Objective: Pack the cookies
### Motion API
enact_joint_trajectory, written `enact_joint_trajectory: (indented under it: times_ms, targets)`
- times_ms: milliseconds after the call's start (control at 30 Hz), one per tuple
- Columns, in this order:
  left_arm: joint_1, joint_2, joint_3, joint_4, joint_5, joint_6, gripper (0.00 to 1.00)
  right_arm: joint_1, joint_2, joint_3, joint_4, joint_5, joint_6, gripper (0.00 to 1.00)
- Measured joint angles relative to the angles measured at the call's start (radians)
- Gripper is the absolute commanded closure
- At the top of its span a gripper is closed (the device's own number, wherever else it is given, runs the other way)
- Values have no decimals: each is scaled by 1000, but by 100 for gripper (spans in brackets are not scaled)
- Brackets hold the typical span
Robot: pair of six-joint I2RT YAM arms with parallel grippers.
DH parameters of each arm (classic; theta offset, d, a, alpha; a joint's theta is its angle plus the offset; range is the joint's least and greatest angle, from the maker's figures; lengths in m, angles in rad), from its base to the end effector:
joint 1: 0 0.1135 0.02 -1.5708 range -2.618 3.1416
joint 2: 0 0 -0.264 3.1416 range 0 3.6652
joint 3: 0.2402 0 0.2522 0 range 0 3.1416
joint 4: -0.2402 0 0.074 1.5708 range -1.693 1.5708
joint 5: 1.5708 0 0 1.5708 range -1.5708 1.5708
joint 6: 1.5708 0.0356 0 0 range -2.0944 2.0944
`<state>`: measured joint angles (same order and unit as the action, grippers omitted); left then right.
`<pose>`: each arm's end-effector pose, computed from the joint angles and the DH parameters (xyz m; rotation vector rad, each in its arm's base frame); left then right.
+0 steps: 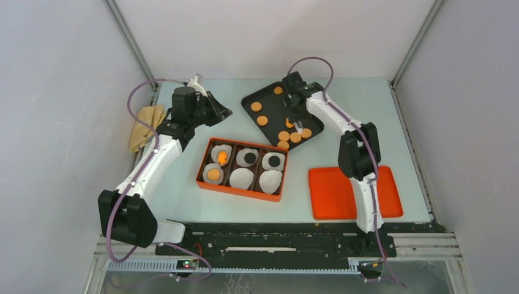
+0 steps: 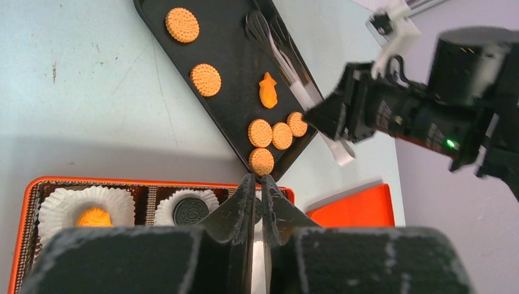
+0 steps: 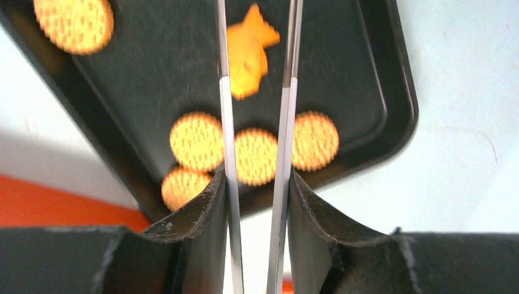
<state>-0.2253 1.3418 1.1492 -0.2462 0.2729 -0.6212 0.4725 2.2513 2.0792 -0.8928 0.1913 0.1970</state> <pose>0.3000 -0.0786 0.3366 -0.2311 2.0746 -0.8030 0.4399 0.2172 0.2406 -0.2935 2.5872 -0.0148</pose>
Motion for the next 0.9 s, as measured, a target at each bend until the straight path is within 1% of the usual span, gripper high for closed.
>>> enact_joint_trajectory:
  times_ms: [67, 233, 333, 467, 567, 700, 800, 900]
  targets:
    - [0, -1, 0, 0, -1, 0, 89, 9, -77, -88, 5, 1, -1, 78]
    - [0, -10, -1, -3, -8, 0, 89, 68, -388, -326, 21, -21, -8, 79]
    - [0, -29, -2, -4, -10, 0, 90, 119, -572, -434, 48, -45, -10, 79]
    - [0, -62, -2, -13, -23, 0, 90, 208, -740, -528, 34, -52, -15, 79]
    - [0, -87, -2, -23, -33, 0, 90, 298, -820, -583, -1, -68, -16, 79]
    - [0, -105, -2, -27, -34, 0, 90, 416, -888, -670, -65, -84, 1, 79]
    - [0, -108, -3, -28, -34, 0, 90, 510, -930, -741, -124, -90, 45, 79]
    - [0, -111, -8, -28, -34, -1, 89, 571, -967, -797, -160, -92, 95, 79]
